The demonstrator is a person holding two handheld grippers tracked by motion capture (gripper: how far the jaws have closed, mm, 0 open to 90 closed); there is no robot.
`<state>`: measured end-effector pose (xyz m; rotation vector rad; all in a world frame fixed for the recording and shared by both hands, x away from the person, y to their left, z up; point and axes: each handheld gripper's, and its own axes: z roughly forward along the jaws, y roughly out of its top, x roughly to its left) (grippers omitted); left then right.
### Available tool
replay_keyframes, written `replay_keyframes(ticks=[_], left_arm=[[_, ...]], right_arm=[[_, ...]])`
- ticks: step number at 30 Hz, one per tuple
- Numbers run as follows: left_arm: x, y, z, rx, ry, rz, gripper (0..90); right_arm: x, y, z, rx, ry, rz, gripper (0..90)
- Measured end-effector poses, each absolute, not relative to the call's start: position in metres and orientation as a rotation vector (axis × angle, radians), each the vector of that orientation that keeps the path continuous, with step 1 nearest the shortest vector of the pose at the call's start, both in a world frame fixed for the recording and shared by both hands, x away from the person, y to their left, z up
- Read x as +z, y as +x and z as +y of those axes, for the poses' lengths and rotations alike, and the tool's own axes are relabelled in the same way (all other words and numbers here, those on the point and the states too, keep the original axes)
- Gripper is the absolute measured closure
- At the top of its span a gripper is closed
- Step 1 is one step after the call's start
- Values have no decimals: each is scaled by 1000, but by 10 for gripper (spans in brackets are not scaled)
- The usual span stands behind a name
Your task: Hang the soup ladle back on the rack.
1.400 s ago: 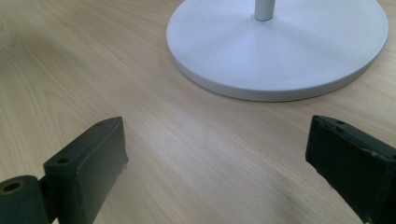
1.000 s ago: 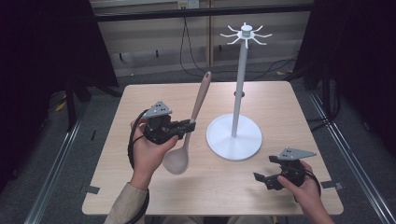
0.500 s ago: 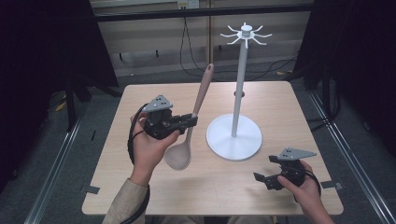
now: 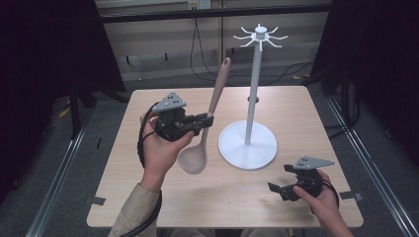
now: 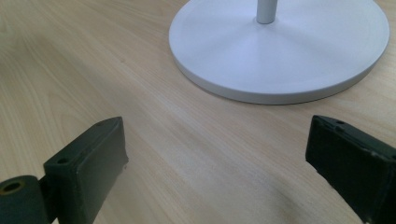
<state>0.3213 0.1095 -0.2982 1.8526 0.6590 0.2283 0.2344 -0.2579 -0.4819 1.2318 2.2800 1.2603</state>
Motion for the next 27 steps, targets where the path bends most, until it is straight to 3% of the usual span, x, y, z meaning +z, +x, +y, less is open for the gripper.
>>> replay_keyframes(ticks=[27], left_arm=[[-278, 325, 98, 242, 1825, 632, 788]], right_arm=[[-483, 234, -259, 1256, 1230, 2288, 50]])
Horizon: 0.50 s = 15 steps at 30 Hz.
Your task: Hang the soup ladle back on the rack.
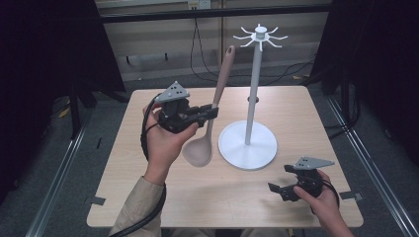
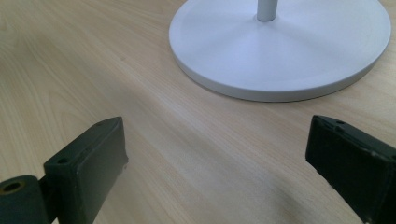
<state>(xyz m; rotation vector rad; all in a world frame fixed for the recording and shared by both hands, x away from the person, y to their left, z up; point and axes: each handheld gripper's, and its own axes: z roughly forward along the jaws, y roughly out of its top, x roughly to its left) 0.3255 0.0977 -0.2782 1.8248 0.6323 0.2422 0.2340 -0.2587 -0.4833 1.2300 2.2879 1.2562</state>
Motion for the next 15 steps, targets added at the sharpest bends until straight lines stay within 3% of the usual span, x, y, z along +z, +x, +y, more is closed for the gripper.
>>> replay_keyframes(ticks=[15], left_arm=[[-271, 327, 86, 244, 1828, 603, 788]], right_arm=[[-483, 234, -258, 1258, 1229, 2291, 50]])
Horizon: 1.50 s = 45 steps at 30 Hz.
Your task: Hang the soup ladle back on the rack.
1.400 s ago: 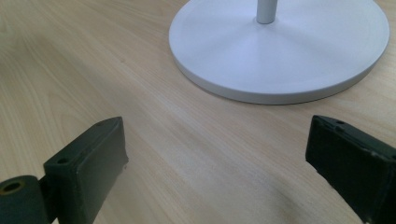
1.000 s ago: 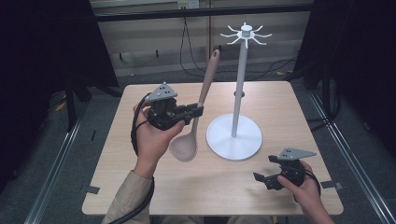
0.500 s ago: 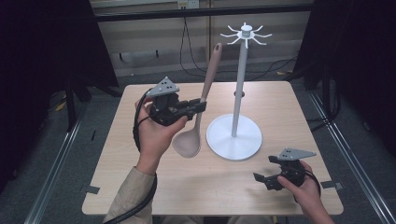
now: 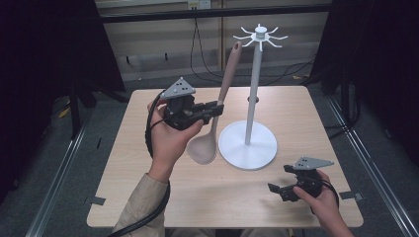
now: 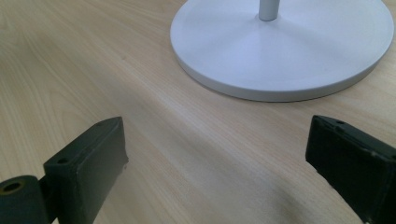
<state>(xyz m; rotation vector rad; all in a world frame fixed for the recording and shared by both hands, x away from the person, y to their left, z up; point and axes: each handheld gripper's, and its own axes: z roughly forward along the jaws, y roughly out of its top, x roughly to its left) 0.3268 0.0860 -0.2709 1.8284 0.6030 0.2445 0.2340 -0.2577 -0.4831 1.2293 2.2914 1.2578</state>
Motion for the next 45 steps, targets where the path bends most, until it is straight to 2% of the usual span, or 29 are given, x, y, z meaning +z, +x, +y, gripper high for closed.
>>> replay_keyframes(ticks=[45], left_arm=[[-282, 340, 64, 245, 1844, 625, 789]], right_arm=[[-483, 234, -259, 1258, 1227, 2293, 50]])
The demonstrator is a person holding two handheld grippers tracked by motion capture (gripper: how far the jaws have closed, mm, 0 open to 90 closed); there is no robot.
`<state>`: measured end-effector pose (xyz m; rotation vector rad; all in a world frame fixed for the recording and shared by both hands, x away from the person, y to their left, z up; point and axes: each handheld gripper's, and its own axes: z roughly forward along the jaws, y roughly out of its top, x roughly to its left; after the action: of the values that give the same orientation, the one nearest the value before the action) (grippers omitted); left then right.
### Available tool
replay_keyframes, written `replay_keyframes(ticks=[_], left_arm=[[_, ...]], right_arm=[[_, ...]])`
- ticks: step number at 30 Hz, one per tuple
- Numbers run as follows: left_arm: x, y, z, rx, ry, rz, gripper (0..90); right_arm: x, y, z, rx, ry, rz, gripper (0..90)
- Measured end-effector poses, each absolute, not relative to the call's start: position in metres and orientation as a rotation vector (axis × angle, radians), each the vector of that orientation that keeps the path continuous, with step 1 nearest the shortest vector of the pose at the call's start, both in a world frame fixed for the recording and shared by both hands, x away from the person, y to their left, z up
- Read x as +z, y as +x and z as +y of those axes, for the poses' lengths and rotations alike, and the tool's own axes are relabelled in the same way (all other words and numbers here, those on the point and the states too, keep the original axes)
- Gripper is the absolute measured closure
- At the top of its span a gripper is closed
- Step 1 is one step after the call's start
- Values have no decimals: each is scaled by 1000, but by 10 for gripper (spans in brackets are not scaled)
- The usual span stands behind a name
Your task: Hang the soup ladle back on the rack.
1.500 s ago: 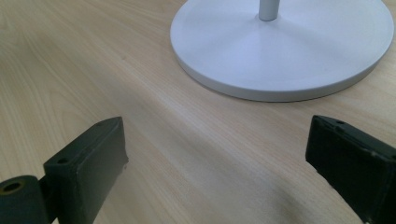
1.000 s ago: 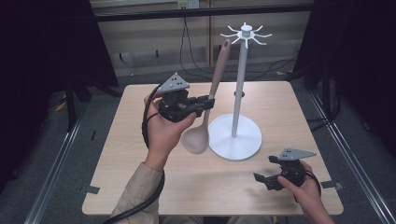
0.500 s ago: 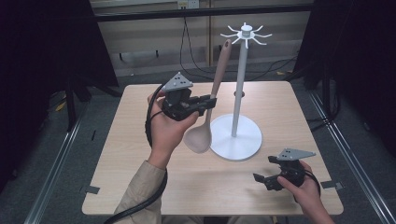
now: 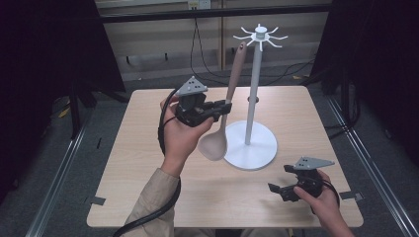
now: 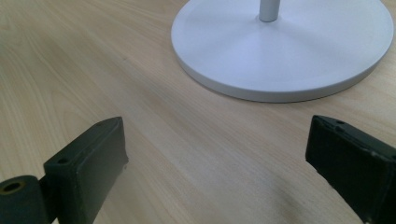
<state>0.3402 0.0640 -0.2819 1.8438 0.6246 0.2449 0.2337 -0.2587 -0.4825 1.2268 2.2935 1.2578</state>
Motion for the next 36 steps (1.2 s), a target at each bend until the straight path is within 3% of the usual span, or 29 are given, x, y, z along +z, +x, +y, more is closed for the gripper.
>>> replay_keyframes(ticks=[36], left_arm=[[-296, 358, 40, 202, 1807, 626, 781]], right_arm=[[-482, 234, -259, 1270, 1220, 2296, 50]])
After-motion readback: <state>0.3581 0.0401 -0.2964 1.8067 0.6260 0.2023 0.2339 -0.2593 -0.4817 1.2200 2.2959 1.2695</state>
